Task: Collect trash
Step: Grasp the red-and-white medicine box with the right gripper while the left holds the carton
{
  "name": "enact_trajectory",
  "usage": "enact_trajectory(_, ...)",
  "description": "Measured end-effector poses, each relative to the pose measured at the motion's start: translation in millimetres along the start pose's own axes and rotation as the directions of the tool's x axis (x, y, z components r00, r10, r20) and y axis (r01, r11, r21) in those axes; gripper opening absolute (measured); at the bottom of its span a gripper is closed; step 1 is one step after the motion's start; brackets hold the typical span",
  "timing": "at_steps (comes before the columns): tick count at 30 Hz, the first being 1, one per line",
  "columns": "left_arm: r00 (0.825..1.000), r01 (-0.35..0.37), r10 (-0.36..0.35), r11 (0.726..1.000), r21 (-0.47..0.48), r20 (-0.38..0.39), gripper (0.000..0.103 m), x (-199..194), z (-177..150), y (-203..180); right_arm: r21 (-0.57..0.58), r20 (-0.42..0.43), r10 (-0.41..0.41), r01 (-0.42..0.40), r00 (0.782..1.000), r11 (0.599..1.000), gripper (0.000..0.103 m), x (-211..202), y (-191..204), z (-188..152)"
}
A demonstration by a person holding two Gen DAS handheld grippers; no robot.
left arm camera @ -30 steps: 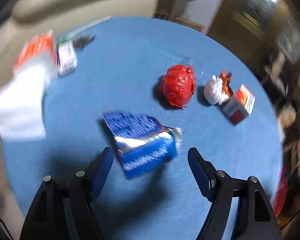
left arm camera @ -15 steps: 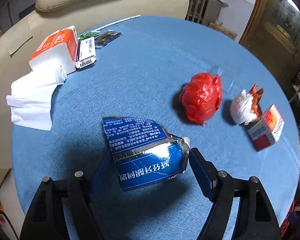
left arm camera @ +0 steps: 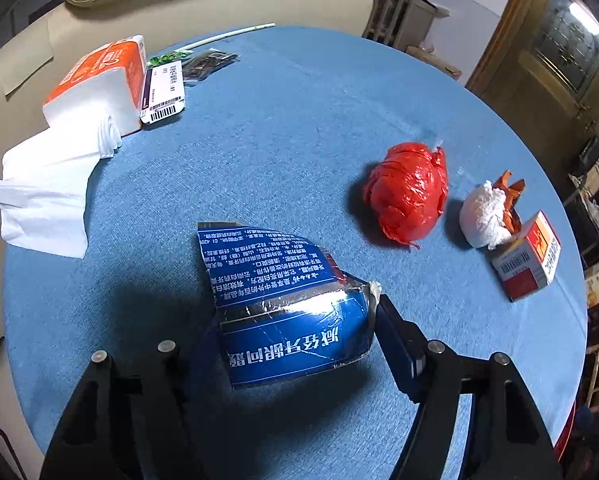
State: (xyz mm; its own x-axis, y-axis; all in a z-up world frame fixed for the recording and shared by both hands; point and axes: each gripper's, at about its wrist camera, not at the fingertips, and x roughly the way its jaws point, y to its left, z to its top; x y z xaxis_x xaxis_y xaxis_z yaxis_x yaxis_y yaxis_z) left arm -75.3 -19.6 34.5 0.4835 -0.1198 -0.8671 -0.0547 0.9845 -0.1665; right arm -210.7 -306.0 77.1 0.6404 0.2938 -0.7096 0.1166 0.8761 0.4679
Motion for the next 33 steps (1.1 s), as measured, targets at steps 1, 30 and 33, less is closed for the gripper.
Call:
enact_trajectory(1, 1.0, 0.01, -0.01, 1.0, 0.005, -0.001, 0.073, -1, -1, 2, -0.012, 0.002, -0.003, 0.003, 1.0, 1.0, 0.077, 2, 3, 3)
enact_trajectory(30, 0.998, 0.069, -0.07, 0.991, 0.117, 0.004, 0.073, -8, -9, 4, 0.037, -0.066, -0.284, 0.287, 0.957, 0.957, 0.068, 143, 52, 92)
enact_trajectory(33, 0.998, 0.061, -0.063, 0.99, 0.129, 0.009, 0.073, -7, -10, 1, 0.01, -0.065, -0.278, 0.279, 0.958, 0.96, 0.064, 129, 43, 84)
